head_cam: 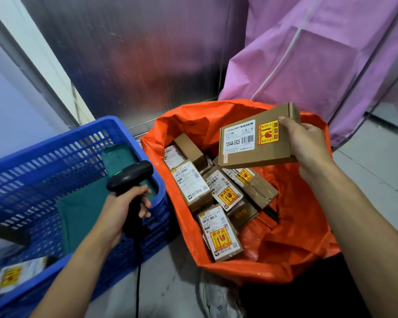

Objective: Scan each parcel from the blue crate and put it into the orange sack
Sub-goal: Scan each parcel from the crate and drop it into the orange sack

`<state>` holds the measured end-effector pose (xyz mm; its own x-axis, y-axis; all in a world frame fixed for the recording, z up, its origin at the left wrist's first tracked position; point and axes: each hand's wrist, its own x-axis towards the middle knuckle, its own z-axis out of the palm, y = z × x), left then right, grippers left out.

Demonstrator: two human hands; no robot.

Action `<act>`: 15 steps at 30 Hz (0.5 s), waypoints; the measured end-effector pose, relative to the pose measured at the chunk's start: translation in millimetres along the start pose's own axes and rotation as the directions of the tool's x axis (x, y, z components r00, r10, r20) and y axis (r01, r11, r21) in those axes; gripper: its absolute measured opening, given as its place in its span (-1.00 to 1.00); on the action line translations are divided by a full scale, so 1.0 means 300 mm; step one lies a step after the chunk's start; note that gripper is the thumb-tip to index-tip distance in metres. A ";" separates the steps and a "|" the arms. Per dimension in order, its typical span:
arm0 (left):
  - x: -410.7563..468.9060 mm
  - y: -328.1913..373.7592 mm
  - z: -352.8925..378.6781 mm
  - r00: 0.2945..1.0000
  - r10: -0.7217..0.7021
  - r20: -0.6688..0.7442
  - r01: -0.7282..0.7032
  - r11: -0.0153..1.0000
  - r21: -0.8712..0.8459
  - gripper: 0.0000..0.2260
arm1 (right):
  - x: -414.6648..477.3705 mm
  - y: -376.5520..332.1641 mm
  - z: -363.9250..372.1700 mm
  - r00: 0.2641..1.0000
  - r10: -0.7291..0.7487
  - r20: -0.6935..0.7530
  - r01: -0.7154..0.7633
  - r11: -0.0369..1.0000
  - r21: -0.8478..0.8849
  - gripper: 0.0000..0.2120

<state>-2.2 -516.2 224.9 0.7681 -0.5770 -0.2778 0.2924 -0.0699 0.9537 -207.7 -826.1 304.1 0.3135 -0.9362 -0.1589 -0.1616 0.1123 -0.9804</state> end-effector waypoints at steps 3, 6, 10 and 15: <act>0.003 -0.006 -0.001 1.000 0.000 -0.005 0.000 1.000 -0.001 -0.85 | 0.017 0.031 -0.007 0.999 -0.001 -0.048 -0.002 0.998 -0.070 -0.70; 0.005 -0.005 -0.001 1.000 0.001 -0.005 -0.001 1.000 0.001 -0.85 | 0.032 0.044 -0.007 0.991 -0.048 -0.127 0.020 0.978 -0.210 -0.39; 0.004 -0.004 -0.002 1.000 0.007 -0.009 -0.006 1.000 0.015 -0.84 | 0.034 0.088 -0.003 0.964 -0.179 -0.194 0.043 0.832 -0.552 -0.37; -0.008 -0.002 -0.008 1.000 0.019 0.018 -0.019 0.999 0.036 -0.83 | 0.027 0.176 -0.018 0.972 -0.105 -0.208 -0.067 0.730 -0.680 -0.36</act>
<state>-2.7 -512.8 224.7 0.7632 -0.5924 -0.2580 0.2570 -0.0881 0.9624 -218.8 -829.5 251.6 0.1267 -0.9915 -0.0279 -0.7755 -0.0815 -0.6261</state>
